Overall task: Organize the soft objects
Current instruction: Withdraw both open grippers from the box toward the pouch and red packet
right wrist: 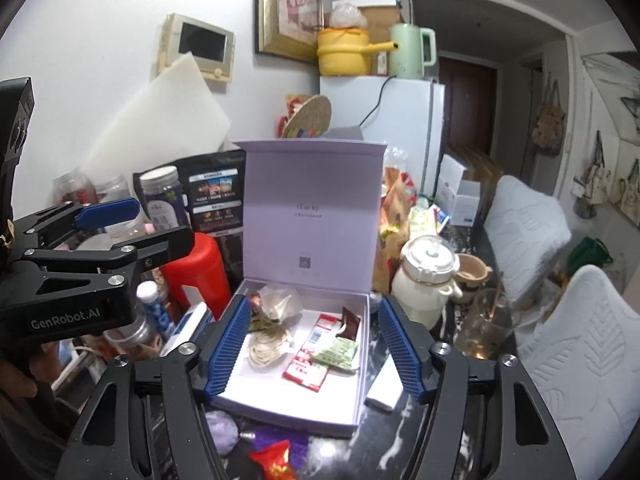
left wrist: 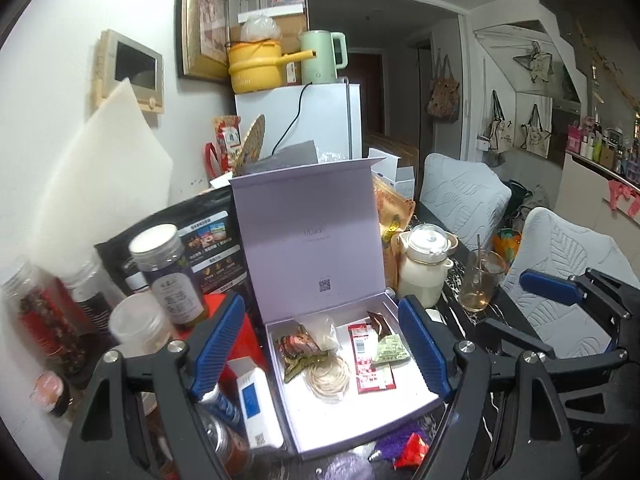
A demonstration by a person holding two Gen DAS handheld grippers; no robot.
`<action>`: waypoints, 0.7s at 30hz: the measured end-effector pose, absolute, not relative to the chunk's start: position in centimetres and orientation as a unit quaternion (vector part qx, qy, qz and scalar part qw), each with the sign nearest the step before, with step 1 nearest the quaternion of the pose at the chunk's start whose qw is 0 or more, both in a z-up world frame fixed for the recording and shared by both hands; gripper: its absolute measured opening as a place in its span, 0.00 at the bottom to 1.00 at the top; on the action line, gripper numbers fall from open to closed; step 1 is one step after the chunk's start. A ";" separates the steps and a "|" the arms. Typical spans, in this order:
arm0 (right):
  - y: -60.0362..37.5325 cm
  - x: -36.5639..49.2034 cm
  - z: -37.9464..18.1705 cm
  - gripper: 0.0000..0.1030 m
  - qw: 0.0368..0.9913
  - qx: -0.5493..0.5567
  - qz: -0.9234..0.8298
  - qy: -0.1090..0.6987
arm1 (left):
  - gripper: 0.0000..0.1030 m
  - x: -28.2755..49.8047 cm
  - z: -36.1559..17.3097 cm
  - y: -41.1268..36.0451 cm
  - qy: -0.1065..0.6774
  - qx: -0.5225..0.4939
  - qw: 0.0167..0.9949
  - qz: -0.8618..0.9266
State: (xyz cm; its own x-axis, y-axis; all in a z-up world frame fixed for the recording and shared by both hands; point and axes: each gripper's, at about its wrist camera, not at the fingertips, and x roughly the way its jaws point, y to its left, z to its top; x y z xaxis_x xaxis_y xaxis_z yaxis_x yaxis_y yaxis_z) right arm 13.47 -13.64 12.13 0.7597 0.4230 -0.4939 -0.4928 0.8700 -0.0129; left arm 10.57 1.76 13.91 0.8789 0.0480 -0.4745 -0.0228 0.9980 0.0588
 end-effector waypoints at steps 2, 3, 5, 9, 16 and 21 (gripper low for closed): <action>-13.9 12.2 12.6 0.68 0.938 -0.073 0.242 0.236 | 0.77 9.2 14.3 1.6 0.239 0.029 0.970 0.015; -14.0 11.5 12.8 0.69 0.939 -0.073 0.241 0.232 | 0.77 8.7 14.3 1.5 0.237 0.030 0.971 0.014; -14.2 10.2 13.1 0.72 0.941 -0.074 0.241 0.226 | 0.77 7.5 14.5 1.4 0.234 0.031 0.972 0.012; -14.6 7.4 13.4 0.78 0.942 -0.069 0.247 0.216 | 0.77 5.7 14.4 1.6 0.233 0.030 0.972 0.007; -14.7 3.4 12.8 0.82 0.942 -0.056 0.252 0.215 | 0.77 3.0 13.3 2.4 0.241 0.024 0.970 -0.002; -14.5 2.3 11.3 0.82 0.939 -0.049 0.250 0.229 | 0.77 1.9 11.8 3.0 0.256 0.016 0.967 -0.017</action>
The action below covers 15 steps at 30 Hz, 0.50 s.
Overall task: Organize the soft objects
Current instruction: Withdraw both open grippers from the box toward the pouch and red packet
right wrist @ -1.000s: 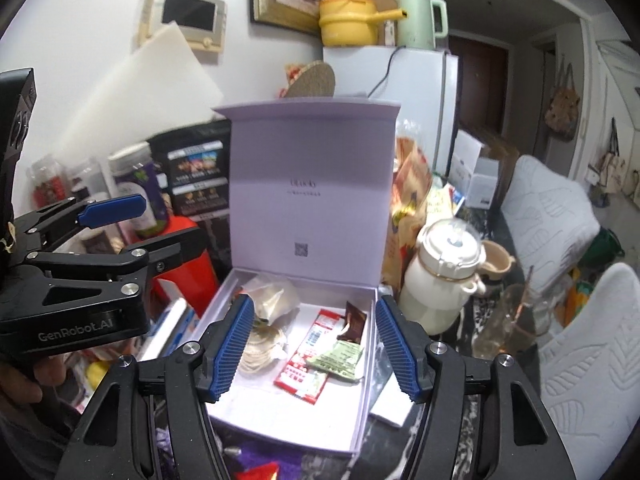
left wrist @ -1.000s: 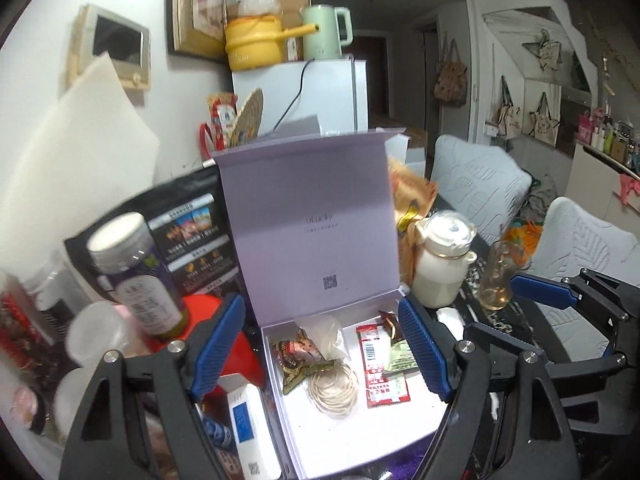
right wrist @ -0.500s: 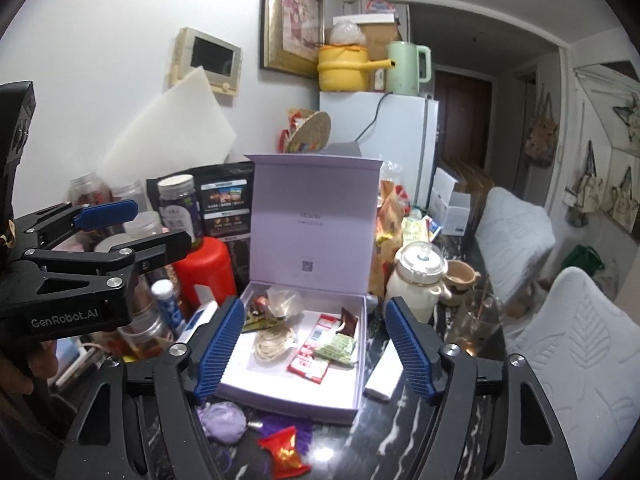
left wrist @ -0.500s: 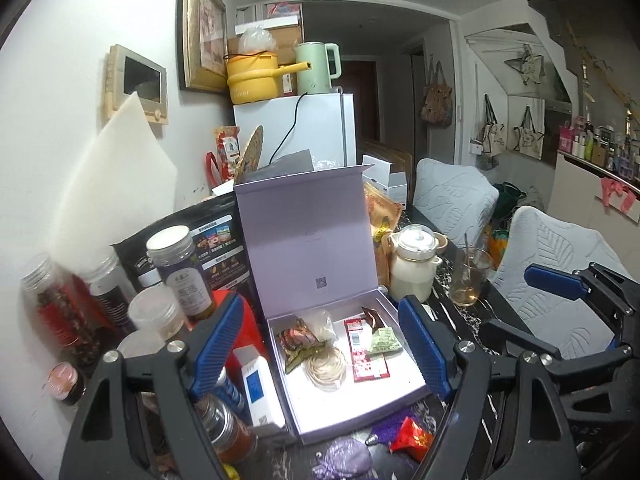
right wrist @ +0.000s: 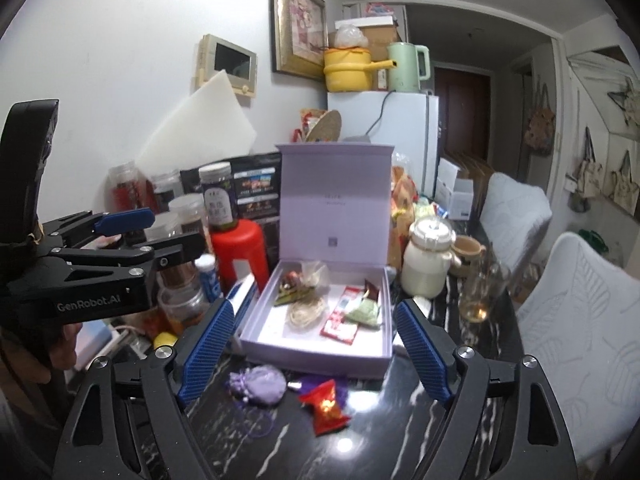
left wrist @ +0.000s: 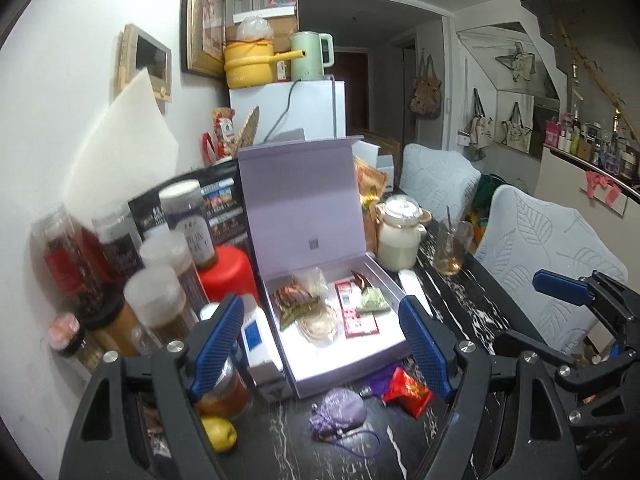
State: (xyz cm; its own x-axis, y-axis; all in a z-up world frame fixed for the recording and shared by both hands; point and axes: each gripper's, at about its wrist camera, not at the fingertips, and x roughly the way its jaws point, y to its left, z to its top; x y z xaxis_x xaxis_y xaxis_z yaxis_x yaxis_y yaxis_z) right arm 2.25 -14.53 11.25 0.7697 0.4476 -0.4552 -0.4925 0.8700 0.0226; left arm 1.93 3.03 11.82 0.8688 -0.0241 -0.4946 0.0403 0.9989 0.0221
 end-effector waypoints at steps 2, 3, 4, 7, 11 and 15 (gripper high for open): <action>-14.5 2.0 10.5 0.82 0.938 -0.044 0.250 0.236 | 0.77 1.6 11.1 3.2 0.263 0.015 0.964 -0.024; -14.6 1.9 10.2 0.82 0.938 -0.041 0.250 0.238 | 0.77 1.5 10.7 3.2 0.266 0.012 0.963 -0.028; -14.6 1.9 9.9 0.82 0.937 -0.037 0.251 0.242 | 0.77 1.3 10.3 3.3 0.268 0.010 0.963 -0.032; -14.8 1.8 8.3 0.82 0.933 -0.027 0.251 0.257 | 0.77 1.2 9.3 3.4 0.278 0.004 0.960 -0.042; -14.8 2.1 6.7 0.82 0.929 -0.022 0.247 0.274 | 0.77 1.2 7.6 3.5 0.293 -0.003 0.954 -0.060; -15.0 2.5 5.1 0.82 0.927 -0.012 0.242 0.288 | 0.77 1.6 5.9 3.5 0.309 -0.001 0.949 -0.062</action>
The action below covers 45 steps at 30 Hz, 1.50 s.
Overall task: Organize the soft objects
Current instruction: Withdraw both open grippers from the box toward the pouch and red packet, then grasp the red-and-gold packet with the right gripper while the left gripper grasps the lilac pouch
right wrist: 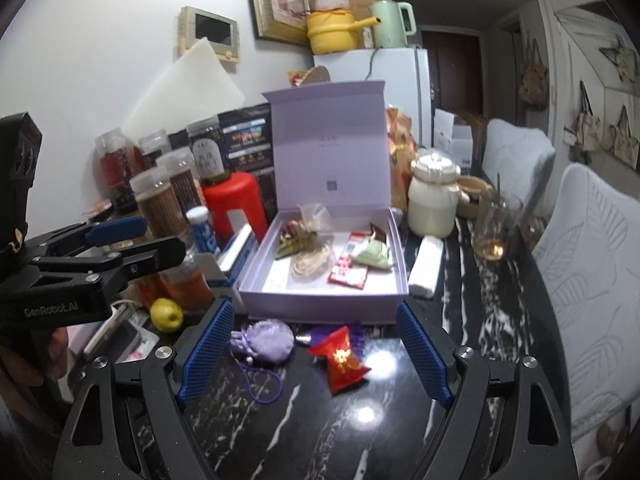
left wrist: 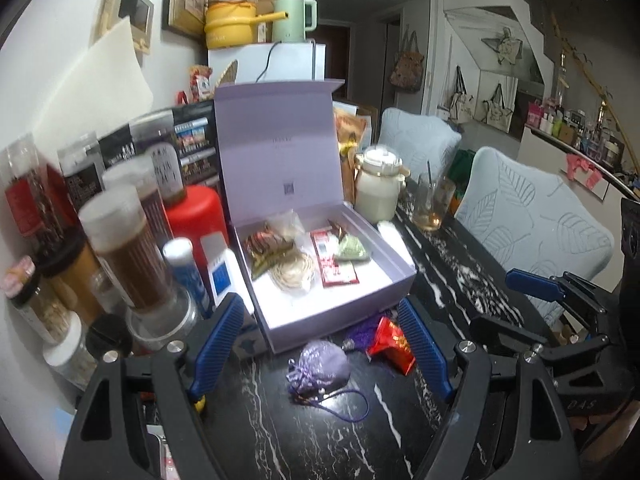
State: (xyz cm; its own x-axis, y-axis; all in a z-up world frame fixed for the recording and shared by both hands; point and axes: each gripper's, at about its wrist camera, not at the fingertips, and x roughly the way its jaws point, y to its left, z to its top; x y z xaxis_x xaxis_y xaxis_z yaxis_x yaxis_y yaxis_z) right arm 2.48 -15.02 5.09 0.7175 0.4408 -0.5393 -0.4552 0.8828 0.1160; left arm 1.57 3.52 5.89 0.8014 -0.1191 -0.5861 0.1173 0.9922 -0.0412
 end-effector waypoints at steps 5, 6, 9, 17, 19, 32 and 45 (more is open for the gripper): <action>-15.3 3.4 3.0 0.82 0.920 -0.004 0.240 0.309 | 0.77 2.4 3.5 3.8 0.333 -0.006 0.941 -0.065; -15.2 3.6 2.4 0.82 0.918 -0.005 0.242 0.315 | 0.77 2.5 3.1 3.8 0.337 -0.007 0.939 -0.065; -15.1 4.4 0.7 0.82 0.912 -0.006 0.238 0.334 | 0.77 3.0 1.6 3.9 0.356 -0.009 0.932 -0.068; -15.0 6.6 -3.3 0.82 0.898 -0.005 0.228 0.377 | 0.77 4.0 -2.1 4.3 0.396 -0.023 0.916 -0.064; -14.9 7.1 -4.2 0.82 0.895 -0.008 0.225 0.386 | 0.77 4.3 -2.7 4.5 0.402 -0.030 0.913 -0.066; -12.9 9.6 -7.8 0.80 0.877 -0.041 0.232 0.419 | 0.77 6.1 -6.8 5.6 0.444 -0.076 0.890 -0.068; -13.2 10.7 -9.3 0.43 0.867 -0.057 0.227 0.439 | 0.77 8.2 -7.9 4.9 0.460 -0.091 0.881 -0.061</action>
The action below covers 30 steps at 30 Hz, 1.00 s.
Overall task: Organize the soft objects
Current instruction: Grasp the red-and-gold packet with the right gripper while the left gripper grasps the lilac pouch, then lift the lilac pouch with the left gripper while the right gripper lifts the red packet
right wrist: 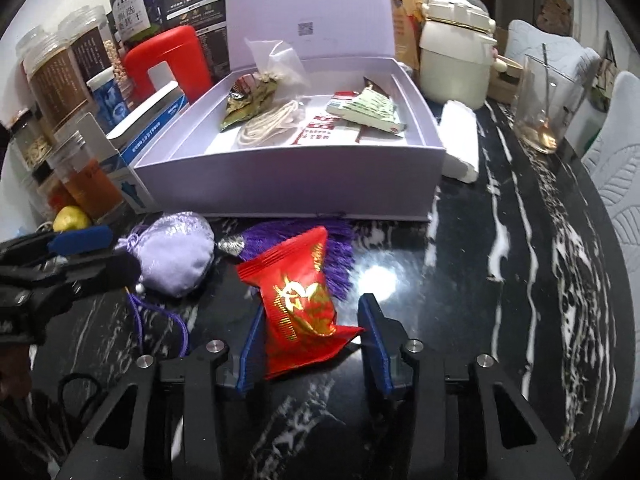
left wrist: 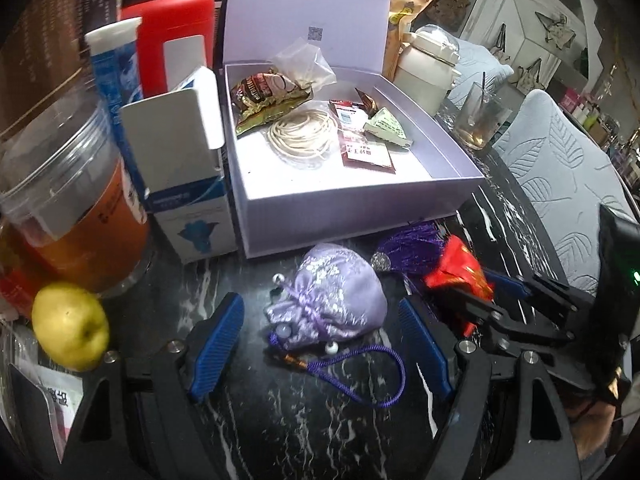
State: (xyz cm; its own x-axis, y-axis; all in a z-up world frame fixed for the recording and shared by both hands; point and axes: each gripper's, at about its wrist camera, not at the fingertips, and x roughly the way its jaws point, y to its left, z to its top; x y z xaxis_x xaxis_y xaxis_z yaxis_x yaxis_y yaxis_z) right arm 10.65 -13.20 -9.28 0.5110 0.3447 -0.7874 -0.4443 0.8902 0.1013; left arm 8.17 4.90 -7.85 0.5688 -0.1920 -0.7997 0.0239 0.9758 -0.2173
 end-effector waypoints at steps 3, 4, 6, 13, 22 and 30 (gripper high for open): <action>-14.1 10.1 -9.2 0.43 0.871 -0.056 0.210 0.441 | 0.77 8.8 -8.1 4.3 0.465 -0.085 0.880 -0.055; -14.6 9.8 -9.1 0.43 0.872 -0.052 0.204 0.441 | 0.77 9.0 -8.3 4.0 0.467 -0.079 0.880 -0.050; -15.6 9.3 -8.9 0.43 0.875 -0.042 0.191 0.442 | 0.77 9.4 -8.8 3.5 0.473 -0.068 0.878 -0.040; -19.8 6.8 -7.6 0.43 0.891 -0.038 0.131 0.434 | 0.77 10.8 -10.5 2.0 0.494 -0.035 0.869 -0.011; -22.9 5.5 -8.3 0.43 0.887 -0.001 0.108 0.448 | 0.57 9.7 -10.5 0.0 0.471 0.004 0.882 -0.014; -23.8 4.4 -8.6 0.43 0.886 0.016 0.113 0.450 | 0.56 7.2 -10.0 -0.5 0.463 0.014 0.886 -0.011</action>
